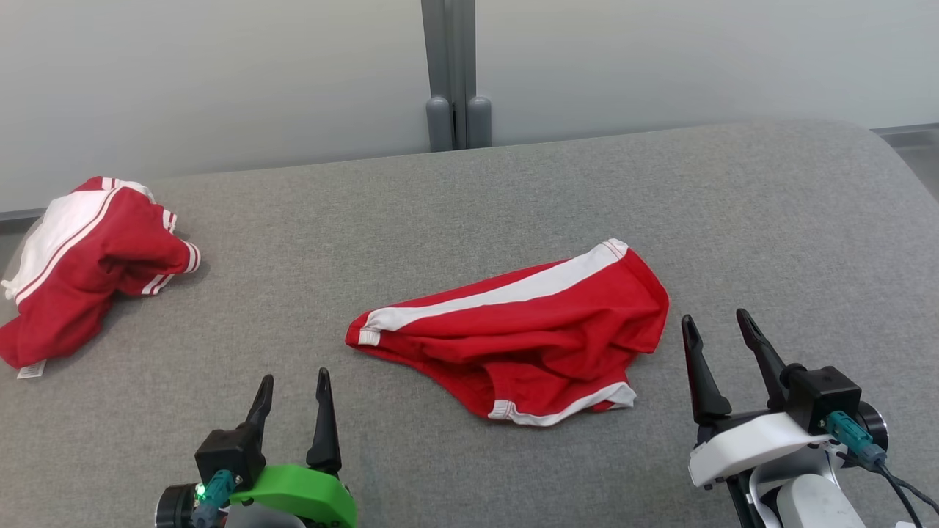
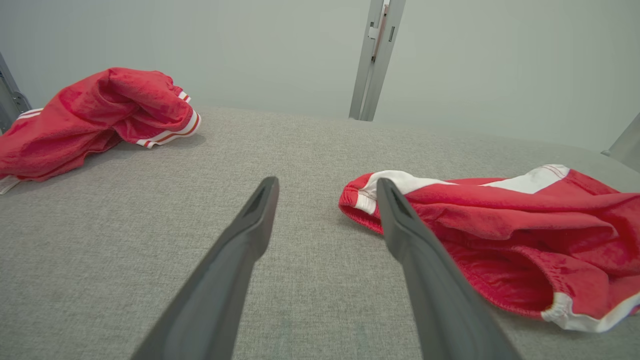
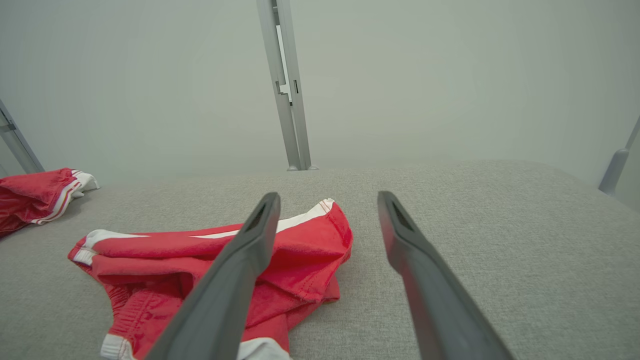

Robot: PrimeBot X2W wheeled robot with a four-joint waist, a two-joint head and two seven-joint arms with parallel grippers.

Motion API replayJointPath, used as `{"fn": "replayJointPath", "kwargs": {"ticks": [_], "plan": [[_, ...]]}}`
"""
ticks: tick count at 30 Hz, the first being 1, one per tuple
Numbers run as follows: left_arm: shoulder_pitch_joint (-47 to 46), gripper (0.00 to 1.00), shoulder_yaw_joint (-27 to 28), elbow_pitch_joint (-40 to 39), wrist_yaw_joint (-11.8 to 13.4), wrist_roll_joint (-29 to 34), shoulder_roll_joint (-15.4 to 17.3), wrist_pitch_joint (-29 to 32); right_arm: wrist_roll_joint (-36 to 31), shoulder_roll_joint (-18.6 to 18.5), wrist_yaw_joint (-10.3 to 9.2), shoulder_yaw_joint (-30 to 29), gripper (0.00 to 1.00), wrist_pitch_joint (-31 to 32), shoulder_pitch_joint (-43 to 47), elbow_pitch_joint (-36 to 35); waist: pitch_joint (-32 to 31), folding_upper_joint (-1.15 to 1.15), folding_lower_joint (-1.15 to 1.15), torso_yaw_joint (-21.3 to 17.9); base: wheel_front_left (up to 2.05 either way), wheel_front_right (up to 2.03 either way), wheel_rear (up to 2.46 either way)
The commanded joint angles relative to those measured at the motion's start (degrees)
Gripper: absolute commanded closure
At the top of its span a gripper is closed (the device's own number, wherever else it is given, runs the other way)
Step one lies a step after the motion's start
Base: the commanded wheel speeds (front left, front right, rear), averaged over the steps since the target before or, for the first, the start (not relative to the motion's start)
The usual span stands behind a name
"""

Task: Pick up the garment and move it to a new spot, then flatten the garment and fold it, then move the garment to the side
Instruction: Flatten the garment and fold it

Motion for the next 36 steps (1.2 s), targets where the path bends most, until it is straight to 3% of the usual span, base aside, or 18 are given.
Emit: {"fn": "replayJointPath", "kwargs": {"ticks": [1,9,14,26,36], "plan": [[0.93,0.00,0.22,0.04,-0.32,0.25,-0.03,-0.06,0.27,-0.19,0.01,0.04,0.00,-0.20,0.65,0.20,-0.01,0.00,0.00,0.03,0.00,0.00,0.00],[0.78,0.00,0.01,0.97,-0.77,0.31,-0.16,-0.06,0.25,-0.19,0.01,0.34,0.00,-0.20,0.83,0.33,-0.01,0.00,0.00,0.02,0.00,0.00,0.00],[-1.74,0.00,-2.90,2.32,-1.24,-3.13,-0.17,-0.07,0.03,-0.18,0.01,0.28,0.00,-0.20,0.96,0.20,0.32,0.00,0.00,0.12,0.00,0.00,0.00],[-13.35,0.00,-13.45,12.19,1.18,-23.02,-0.10,4.89,0.49,-0.18,0.01,1.22,0.00,-0.20,-1.56,-0.57,5.44,0.00,0.00,-1.03,0.00,0.00,0.00],[-21.49,0.00,-15.15,21.26,1.82,-33.53,-0.09,2.38,0.73,-0.18,0.01,0.60,0.00,-0.20,-3.64,-0.90,10.04,0.00,0.00,-3.80,0.00,0.00,0.00]]}}
